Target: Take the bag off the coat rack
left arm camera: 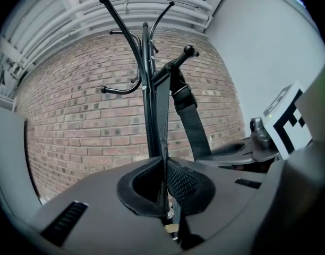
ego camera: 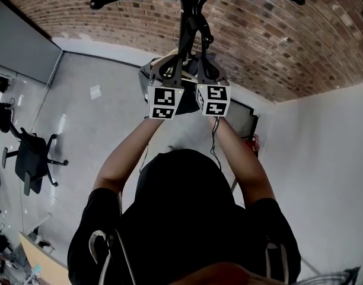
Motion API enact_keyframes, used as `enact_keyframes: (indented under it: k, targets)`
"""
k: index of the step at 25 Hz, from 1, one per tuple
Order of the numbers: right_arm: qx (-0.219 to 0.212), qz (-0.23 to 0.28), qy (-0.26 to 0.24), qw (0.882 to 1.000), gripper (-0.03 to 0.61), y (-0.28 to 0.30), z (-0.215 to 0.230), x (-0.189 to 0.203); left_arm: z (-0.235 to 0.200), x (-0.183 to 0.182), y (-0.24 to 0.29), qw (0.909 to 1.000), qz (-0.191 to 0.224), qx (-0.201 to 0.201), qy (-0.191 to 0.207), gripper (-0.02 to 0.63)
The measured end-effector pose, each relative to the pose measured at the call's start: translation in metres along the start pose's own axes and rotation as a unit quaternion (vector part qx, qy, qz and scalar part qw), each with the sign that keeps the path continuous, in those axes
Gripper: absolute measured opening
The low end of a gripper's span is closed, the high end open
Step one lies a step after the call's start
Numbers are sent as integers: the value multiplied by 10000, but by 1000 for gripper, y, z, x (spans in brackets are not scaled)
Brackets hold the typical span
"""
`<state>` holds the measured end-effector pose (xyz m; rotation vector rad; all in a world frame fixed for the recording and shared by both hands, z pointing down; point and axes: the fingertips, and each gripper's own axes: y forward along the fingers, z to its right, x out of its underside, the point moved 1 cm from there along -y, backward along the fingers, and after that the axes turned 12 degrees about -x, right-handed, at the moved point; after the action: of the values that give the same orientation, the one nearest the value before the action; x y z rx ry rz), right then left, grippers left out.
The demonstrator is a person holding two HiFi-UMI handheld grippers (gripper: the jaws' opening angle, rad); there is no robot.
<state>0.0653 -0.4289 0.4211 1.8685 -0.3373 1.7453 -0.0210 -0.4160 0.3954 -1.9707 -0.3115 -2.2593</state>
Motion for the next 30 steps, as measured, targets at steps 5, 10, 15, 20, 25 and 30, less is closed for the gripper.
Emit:
enact_keyframes:
  k: [5,10,15,20,25,30]
  targets:
    - [-105,60,85,9999,23,-12,-2,-2,-6,-6,-9,9997,12,45,-248,23]
    - [-29,262,147,9995,23,-35,5,-15,-2,-23,-22,9993,363,127,-2,23]
    - [80,636,191,9978,23,-60,5,-39,-5,-51,-36,9976,677,103,-113,23]
    - [153,1043,441,9934,23,-81,2,-66,-17,-74,-49,9960,808,83,-362,23]
    - [342,1391,589,9879,23,-110,8,-92,-20,-97,-65,9936,962,219,-557,23]
    - [481,1770,624,9811,22,-143,14,-117,-21,-124,-80,9897,1185,340,-732,23]
